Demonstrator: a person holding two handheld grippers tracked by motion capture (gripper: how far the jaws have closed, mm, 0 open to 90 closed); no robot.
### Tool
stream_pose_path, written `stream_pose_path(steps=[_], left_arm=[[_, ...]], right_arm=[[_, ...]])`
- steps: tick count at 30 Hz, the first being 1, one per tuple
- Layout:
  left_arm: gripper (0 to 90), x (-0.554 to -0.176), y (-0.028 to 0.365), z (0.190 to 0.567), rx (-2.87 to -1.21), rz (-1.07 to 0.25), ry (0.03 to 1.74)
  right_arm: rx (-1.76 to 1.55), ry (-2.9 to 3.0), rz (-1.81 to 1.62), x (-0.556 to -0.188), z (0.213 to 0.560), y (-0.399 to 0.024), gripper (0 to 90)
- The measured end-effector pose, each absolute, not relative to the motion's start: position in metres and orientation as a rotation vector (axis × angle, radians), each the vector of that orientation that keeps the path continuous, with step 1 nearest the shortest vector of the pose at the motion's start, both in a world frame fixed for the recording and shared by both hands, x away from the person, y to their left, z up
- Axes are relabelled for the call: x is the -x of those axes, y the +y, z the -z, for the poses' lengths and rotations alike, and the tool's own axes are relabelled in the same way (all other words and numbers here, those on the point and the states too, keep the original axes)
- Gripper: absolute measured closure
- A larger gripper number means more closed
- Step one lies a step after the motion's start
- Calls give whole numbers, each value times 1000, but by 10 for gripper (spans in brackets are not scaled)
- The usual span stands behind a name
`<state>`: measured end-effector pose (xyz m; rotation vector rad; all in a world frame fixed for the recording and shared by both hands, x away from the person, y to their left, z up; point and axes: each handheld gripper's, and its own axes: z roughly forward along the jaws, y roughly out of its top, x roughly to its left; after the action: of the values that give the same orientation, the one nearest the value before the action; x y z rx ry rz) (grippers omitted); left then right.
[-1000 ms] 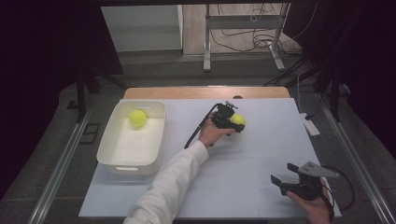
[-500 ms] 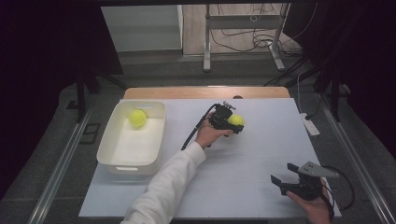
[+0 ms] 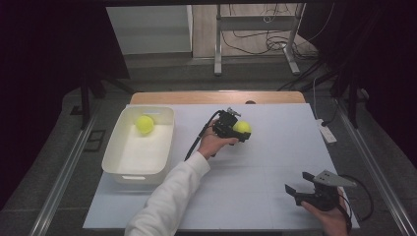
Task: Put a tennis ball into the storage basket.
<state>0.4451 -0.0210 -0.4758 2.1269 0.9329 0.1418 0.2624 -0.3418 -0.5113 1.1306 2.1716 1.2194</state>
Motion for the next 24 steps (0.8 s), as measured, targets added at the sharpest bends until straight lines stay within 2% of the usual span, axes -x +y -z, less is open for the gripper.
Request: stream_pose_path(steps=[24], left_arm=[[272,-425,0,472,-2112,-191,930]], right_arm=[[-1128,2174,-1217,-263,512,-341,150]])
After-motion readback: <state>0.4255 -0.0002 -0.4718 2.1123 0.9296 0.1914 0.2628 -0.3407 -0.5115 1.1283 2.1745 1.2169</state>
